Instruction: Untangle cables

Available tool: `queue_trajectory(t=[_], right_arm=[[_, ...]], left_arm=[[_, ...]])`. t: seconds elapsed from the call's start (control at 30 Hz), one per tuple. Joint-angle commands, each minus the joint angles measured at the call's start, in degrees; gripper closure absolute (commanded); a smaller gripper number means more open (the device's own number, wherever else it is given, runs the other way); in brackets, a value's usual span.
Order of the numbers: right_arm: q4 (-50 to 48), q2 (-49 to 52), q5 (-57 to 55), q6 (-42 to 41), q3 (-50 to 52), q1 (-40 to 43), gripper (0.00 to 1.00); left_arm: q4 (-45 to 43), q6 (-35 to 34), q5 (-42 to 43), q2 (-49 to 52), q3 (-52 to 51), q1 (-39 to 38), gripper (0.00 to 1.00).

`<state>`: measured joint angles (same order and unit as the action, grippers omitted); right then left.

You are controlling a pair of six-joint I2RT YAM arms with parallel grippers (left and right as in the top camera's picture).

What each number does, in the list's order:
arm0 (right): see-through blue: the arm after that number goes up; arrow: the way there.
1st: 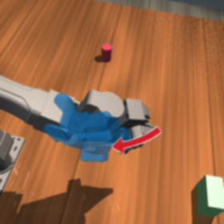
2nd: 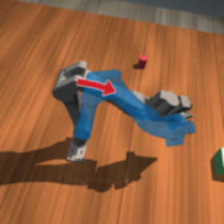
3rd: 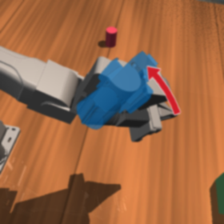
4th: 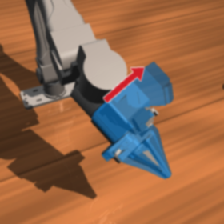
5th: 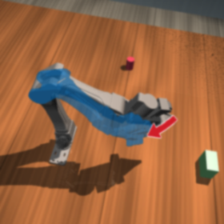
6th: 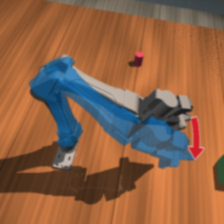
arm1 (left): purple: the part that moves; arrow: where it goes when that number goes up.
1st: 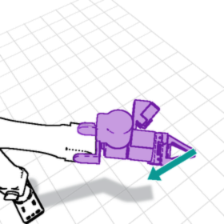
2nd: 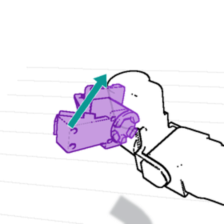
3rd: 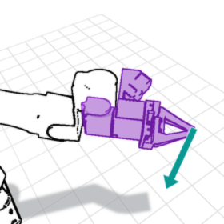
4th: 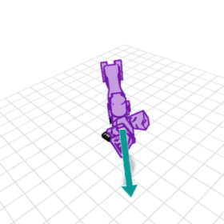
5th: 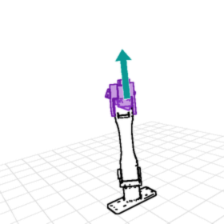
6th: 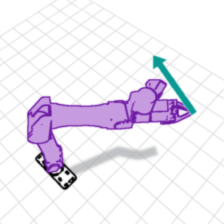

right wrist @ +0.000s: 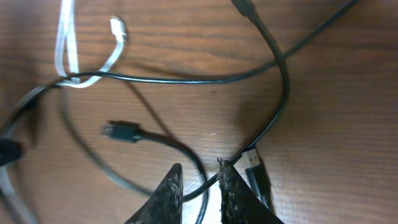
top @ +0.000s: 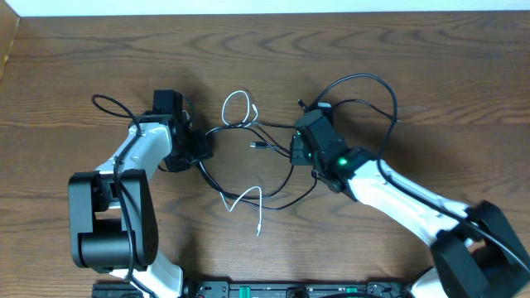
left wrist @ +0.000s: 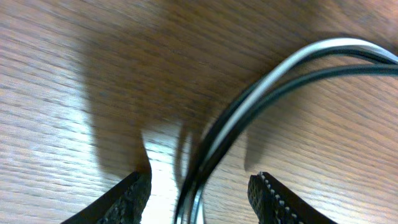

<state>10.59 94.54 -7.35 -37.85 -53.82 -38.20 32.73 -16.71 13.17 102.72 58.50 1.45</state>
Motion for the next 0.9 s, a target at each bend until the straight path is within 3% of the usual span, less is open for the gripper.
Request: queue_trajectory(t=[0.0,0.07,0.23,0.47,0.57,0.6,0.73,0.77,0.87], right_arm=[[-0.59,5.38,-2.54,-0.31,0.04,0.24,0.76],[-0.55,7.72,-2.34,-0.39,0.04,0.24,0.69],[-0.52,12.35,-1.75,-0.37,0.04,0.28,0.66],[1.11,12.72,9.79,-0.22,0.04,0.26,0.66],[3.02,12.72,14.10,-0.17,0.04,-0.11,0.64],[3.74,12.72,14.21,-0.17,0.04,-0.33,0.64],[4.63,12.72,13.81,3.54,0.04,-1.40,0.62],[4.61,12.72,13.25,3.91,0.04,-1.64,0.60],[4.59,12.72,11.19,3.89,0.04,-2.03,0.58]], left_arm=[[-0.11,0.66,4.98,0.70,-0.33,0.09,0.43],[-0.33,2.12,7.02,0.70,-0.33,0.07,0.44],[-0.46,2.25,7.41,0.70,-0.33,0.09,0.44],[-0.28,3.61,7.39,0.70,-0.33,0.09,0.71],[-0.28,3.58,6.58,0.70,-0.33,0.09,0.70],[-0.20,3.56,5.35,0.70,-0.33,0.09,0.64],[0.50,3.50,-2.03,0.70,-0.33,0.09,0.59],[0.68,3.48,-3.34,0.70,-0.33,0.09,0.53],[1.05,3.10,-4.07,0.70,-0.33,0.09,0.59]])
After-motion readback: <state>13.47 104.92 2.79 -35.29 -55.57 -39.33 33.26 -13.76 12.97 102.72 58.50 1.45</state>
